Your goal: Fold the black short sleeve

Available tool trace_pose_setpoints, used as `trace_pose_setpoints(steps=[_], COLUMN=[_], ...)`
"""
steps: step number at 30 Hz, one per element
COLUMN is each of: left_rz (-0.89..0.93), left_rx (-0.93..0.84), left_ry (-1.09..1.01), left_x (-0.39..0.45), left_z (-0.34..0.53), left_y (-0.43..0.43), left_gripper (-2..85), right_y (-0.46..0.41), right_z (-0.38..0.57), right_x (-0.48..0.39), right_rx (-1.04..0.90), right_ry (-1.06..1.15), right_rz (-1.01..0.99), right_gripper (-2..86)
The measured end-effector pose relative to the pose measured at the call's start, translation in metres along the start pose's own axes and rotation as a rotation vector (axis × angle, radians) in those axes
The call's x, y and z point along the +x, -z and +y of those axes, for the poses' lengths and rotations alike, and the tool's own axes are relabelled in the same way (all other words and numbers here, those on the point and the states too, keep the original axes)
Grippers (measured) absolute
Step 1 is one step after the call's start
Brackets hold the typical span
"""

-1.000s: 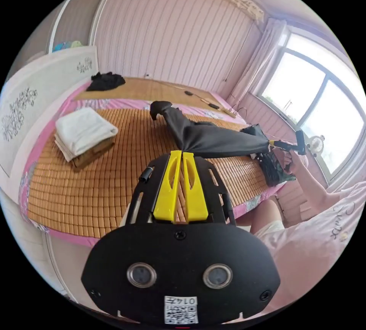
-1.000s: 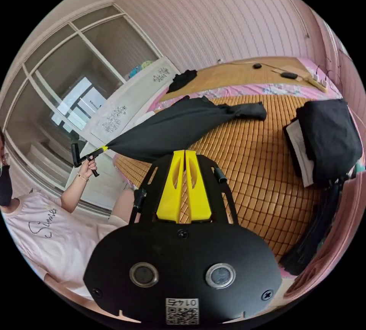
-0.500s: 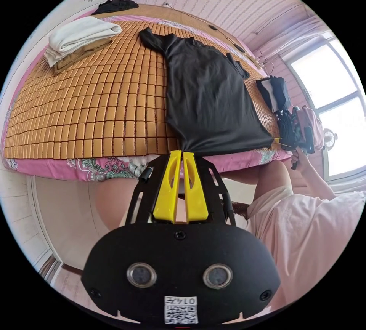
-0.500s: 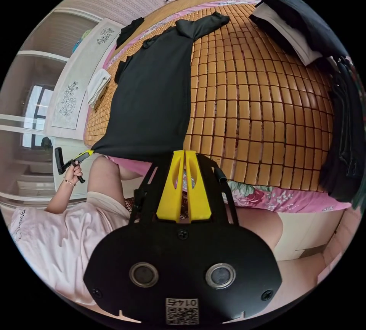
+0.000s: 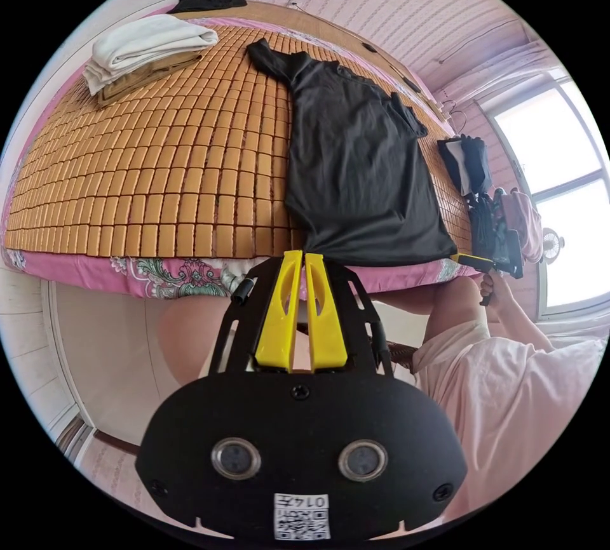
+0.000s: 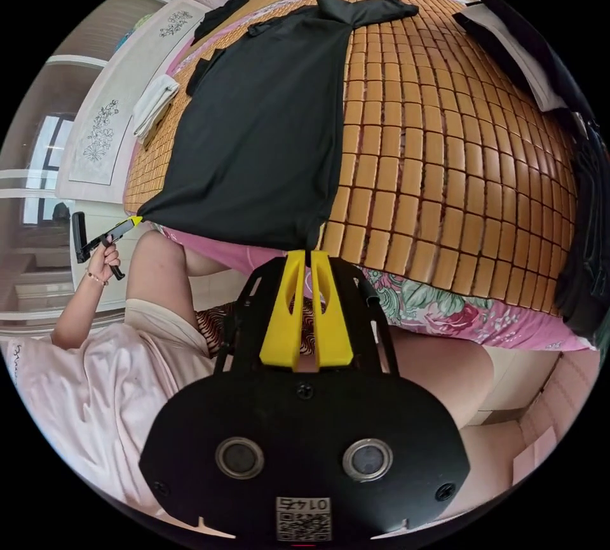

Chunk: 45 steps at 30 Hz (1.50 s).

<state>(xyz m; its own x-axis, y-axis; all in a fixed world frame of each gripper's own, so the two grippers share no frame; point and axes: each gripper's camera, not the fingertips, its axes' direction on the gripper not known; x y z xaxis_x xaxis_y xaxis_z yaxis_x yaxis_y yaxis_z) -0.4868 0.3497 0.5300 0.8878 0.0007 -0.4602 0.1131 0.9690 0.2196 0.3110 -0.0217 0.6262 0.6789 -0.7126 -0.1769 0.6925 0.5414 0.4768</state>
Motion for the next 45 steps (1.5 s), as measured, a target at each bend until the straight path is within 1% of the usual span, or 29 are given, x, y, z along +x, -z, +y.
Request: trace_pose_setpoints(steps=[3, 4, 5, 6, 8, 10, 18, 24, 27, 31, 33, 35, 36, 38, 39, 41, 42, 44, 45], left_rz=[0.031, 0.039, 0.051, 0.059, 0.073, 0.079, -0.027, -0.025, -0.005, -0.026, -0.054, -0.062, -0.068, -0.068, -0.064, -0.055, -0.054, -0.067, -0.081], left_rx=[0.018, 0.024, 0.028, 0.018, -0.017, -0.052, -0.157, -0.193, -0.18, -0.157, -0.103, -0.05, -0.02, 0.041, 0.08, 0.143, 0.173, 0.197, 0.204], left_ry=[-0.018, -0.027, -0.04, -0.044, -0.05, -0.052, -0.094, -0.108, -0.056, -0.019, -0.016, -0.028, -0.029, -0.039, -0.037, -0.036, -0.029, -0.025, -0.015], left_x=[-0.003, -0.003, -0.004, -0.007, -0.011, -0.013, -0.011, -0.012, -0.019, -0.032, -0.039, -0.044, -0.047, -0.052, -0.056, -0.062, -0.066, -0.071, -0.075], left_z=[-0.008, -0.008, -0.01, -0.012, -0.016, -0.019, -0.027, -0.027, -0.029, -0.034, -0.044, -0.06, -0.074, -0.1, -0.12, -0.153, -0.175, -0.209, -0.231], left_y=[0.008, 0.01, 0.012, 0.012, 0.006, 0.0, -0.012, -0.017, -0.018, -0.009, 0.003, 0.008, 0.008, 0.005, 0.001, -0.006, -0.01, -0.017, -0.021], left_gripper=[-1.0, -1.0, -1.0, -1.0, -1.0, -1.0, -1.0, -0.9, -0.7, -0.4, -0.7, -0.9, -0.9, -0.9, -0.9, -0.8, -0.6, -0.1, 0.5], right_y=[0.018, 0.021, 0.022, 0.022, 0.01, -0.001, -0.032, -0.052, -0.061, -0.063, -0.058, -0.052, -0.051, -0.054, -0.056, -0.072, -0.077, -0.101, -0.108], right_z=[-0.011, -0.015, -0.017, -0.018, -0.025, -0.033, -0.067, -0.085, -0.093, -0.102, -0.113, -0.145, -0.156, -0.211, -0.227, -0.296, -0.314, -0.387, -0.405], right_x=[0.017, 0.03, 0.043, 0.05, 0.068, 0.069, 0.032, 0.012, 0.003, -0.012, -0.023, -0.049, -0.058, -0.101, -0.113, -0.165, -0.178, -0.231, -0.244], right_rx=[-0.025, -0.062, -0.06, -0.052, -0.108, -0.151, -0.26, -0.309, -0.307, -0.347, -0.349, -0.324, -0.312, -0.248, -0.227, -0.152, -0.138, -0.091, -0.071], right_ry=[-0.017, -0.044, -0.072, -0.096, -0.181, -0.193, -0.099, -0.078, -0.094, -0.08, -0.041, 0.076, 0.115, 0.302, 0.357, 0.567, 0.616, 0.773, 0.8], right_rz=[-0.225, -0.38, -0.493, -0.518, -0.463, -0.42, -0.232, -0.154, -0.15, 0.013, 0.084, 0.17, 0.181, 0.182, 0.172, 0.147, 0.14, 0.114, 0.11], right_gripper=[1.0, 0.8, 0.7, 0.7, 0.6, 0.5, 0.6, 1.0, 1.8, 4.3, 5.3, 5.7, 5.7, 5.5, 5.5, 5.2, 5.2, 5.6, 5.8])
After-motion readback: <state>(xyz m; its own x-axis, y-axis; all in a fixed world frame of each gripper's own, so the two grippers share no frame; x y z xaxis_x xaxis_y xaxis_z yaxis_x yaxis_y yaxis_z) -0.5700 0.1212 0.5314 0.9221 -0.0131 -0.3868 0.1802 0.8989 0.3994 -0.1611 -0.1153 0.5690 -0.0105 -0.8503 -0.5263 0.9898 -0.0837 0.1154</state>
